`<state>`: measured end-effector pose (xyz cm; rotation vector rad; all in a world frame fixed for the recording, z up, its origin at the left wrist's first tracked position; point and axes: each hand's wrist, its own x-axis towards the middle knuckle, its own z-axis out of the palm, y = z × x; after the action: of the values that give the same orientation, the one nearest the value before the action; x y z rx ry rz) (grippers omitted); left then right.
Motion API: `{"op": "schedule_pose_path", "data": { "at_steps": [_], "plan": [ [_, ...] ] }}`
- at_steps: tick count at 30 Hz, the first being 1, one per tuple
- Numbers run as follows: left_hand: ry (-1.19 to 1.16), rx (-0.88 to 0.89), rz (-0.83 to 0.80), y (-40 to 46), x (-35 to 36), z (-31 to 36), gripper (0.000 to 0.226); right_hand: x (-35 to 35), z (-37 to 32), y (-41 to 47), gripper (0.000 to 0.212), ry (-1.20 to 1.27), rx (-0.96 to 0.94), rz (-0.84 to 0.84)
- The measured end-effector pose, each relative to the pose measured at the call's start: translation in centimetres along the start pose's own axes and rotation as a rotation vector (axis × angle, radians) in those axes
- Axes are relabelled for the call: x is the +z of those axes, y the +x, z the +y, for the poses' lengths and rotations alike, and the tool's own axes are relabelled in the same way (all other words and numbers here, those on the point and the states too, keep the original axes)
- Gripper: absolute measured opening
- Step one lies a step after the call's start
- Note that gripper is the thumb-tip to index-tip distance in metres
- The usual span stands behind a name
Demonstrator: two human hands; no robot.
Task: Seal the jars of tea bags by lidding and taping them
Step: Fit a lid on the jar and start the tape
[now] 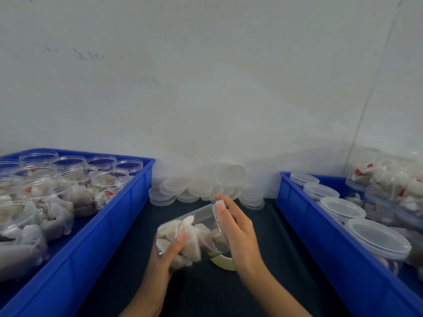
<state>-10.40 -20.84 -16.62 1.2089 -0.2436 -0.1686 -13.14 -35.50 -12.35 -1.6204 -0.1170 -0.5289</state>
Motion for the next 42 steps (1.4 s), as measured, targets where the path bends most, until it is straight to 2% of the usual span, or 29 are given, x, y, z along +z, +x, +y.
{"op": "schedule_pose_path", "data": {
  "at_steps": [2, 4, 6, 8, 9, 13, 18, 21, 26, 29, 30, 31, 33, 35, 37, 39, 42],
  "plan": [
    [-0.003, 0.013, -0.020, -0.1, -0.1, 0.5, 0.058, 0.1, -0.3, -0.1, 0.031, -0.025, -0.066, 0.012],
    [-0.041, -0.047, -0.074, 0.0, -0.3, 0.9, 0.048, -0.4, -0.6, -0.2, 0.036, -0.118, -0.172, -0.011],
    [-0.107, -0.261, -0.174, 0.2, -0.6, 1.2, 0.047, -1.3, -0.7, -0.1, 0.046, -0.250, -0.325, -0.122],
    [-0.138, -0.474, -0.333, 0.4, -1.1, 1.3, 0.061, -2.3, -0.6, 0.0, 0.049, -0.379, -0.479, -0.240],
    [-0.131, -0.520, -0.408, 0.6, -1.4, 1.2, 0.065, -2.7, -0.5, 0.0, 0.050, -0.418, -0.546, -0.273],
    [-0.096, -0.515, -0.516, 1.2, -2.1, 1.0, 0.068, -2.9, -0.4, 0.1, 0.051, -0.461, -0.668, -0.292],
    [-0.060, -0.558, -0.600, 1.4, -3.0, 1.5, 0.077, -2.1, -0.7, -0.3, 0.051, -0.462, -0.615, -0.335],
    [-0.099, -0.520, -0.568, 1.3, -3.3, 1.3, 0.071, -1.2, -0.8, -0.6, 0.051, -0.518, -0.630, -0.306],
    [-0.195, -0.357, -0.326, 0.9, -2.3, 0.8, 0.055, 0.1, -1.0, -1.4, 0.049, -0.468, -0.461, -0.150],
    [-0.206, -0.185, -0.231, 0.6, -1.4, 0.7, 0.041, 0.9, -1.9, -1.2, 0.034, -0.311, -0.171, -0.073],
    [-0.171, -0.136, -0.201, 0.4, -1.2, 0.9, 0.041, 0.9, -2.0, -0.9, 0.029, -0.211, -0.022, -0.075],
    [-0.129, -0.092, -0.173, 0.4, -1.2, 0.9, 0.052, 0.8, -2.0, -0.6, 0.028, -0.115, 0.124, -0.082],
    [-0.074, -0.055, -0.127, 0.2, -1.1, 0.7, 0.073, 0.5, -1.8, -0.3, 0.026, -0.051, 0.265, -0.063],
    [-0.046, -0.063, -0.138, 0.1, -0.8, 0.5, 0.073, 0.5, -1.4, -0.4, 0.023, -0.102, 0.179, 0.016],
    [-0.068, -0.132, -0.163, -0.2, -0.4, 0.6, 0.057, 0.4, -1.2, -0.6, 0.022, -0.155, 0.017, 0.040],
    [-0.109, -0.252, -0.174, -0.3, -0.4, 0.7, 0.051, -0.4, -1.2, -0.6, 0.035, -0.236, -0.157, -0.069],
    [-0.155, -0.392, -0.227, -0.2, -0.7, 0.9, 0.060, -2.0, -1.2, -0.3, 0.047, -0.398, -0.431, -0.270]
  ]
}}
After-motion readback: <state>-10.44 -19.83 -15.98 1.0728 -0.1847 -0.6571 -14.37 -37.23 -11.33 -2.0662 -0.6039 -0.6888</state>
